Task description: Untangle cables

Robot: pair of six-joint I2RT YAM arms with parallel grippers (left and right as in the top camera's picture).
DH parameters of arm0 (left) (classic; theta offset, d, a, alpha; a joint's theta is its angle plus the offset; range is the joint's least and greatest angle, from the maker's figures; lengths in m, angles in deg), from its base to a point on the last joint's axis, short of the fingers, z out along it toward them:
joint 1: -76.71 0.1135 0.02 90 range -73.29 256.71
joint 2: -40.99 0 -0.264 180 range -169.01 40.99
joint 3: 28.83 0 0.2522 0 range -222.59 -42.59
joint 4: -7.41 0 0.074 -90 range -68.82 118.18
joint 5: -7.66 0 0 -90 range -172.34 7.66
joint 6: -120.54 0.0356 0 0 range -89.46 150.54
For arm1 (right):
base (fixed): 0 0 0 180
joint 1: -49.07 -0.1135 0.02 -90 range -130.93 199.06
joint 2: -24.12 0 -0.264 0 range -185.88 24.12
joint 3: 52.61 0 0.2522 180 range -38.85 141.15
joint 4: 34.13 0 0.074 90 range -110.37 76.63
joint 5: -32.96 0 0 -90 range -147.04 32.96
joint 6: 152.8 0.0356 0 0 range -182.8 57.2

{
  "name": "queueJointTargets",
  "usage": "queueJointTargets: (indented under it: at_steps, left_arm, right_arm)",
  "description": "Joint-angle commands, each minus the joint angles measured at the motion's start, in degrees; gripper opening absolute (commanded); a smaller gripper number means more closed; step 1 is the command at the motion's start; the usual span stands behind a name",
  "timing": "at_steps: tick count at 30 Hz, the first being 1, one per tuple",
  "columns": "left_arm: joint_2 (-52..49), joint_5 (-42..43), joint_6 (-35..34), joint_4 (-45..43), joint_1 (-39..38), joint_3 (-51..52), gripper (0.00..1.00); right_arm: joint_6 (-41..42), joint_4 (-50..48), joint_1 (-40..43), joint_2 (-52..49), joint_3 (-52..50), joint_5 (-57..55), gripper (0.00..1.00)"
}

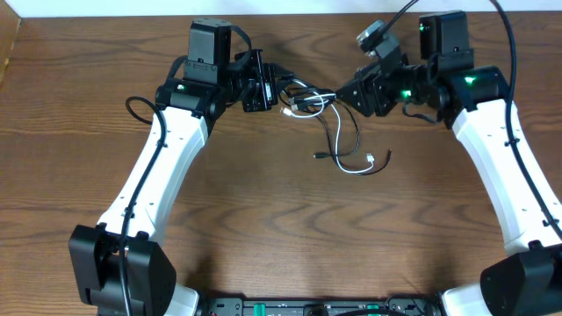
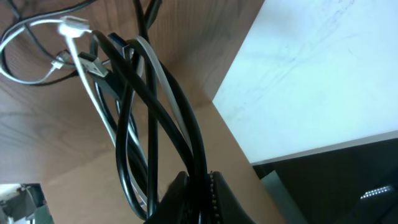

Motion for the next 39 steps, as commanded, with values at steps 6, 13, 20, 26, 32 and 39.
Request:
queueJointTargets:
  at_steps: [6,13,20,26,32,39]
  left_arm:
    - [0.24,1.2,-1.77,-0.33,0.2,-0.17,0.07]
    - [0.24,1.95,-1.53,-0.33,0.2,-0.17,0.08]
    - [0.24,2.29,-0.66,-0.28,0.15,-0.17,0.07]
    - [0.22,2.25,-0.07,-0.28,0.15,-0.17,0.08]
    - [0.22,1.09,4.33,0.72,0.15,-0.15,0.08]
    - [0.22,-13.18,13.25,11.15,0.15,-0.15,0.08]
  right_arm:
    - [-14.47,2.1,-1.88,-1.53,0.37,0.39,0.59]
    - [-15.45,-1.38,-2.47,-5.57,0.37,0.39,0.47]
    - [-12.46,-6.71,-2.51,-6.34,0.37,0.46,0.33]
    - [-11.34,-7.63,-2.51,-6.34,0.37,4.24,0.06]
    - [-7.1,-7.13,-2.05,-6.21,0.37,5.62,0.01]
    - [5.79,-7.13,2.14,-2.32,0.39,4.59,0.01]
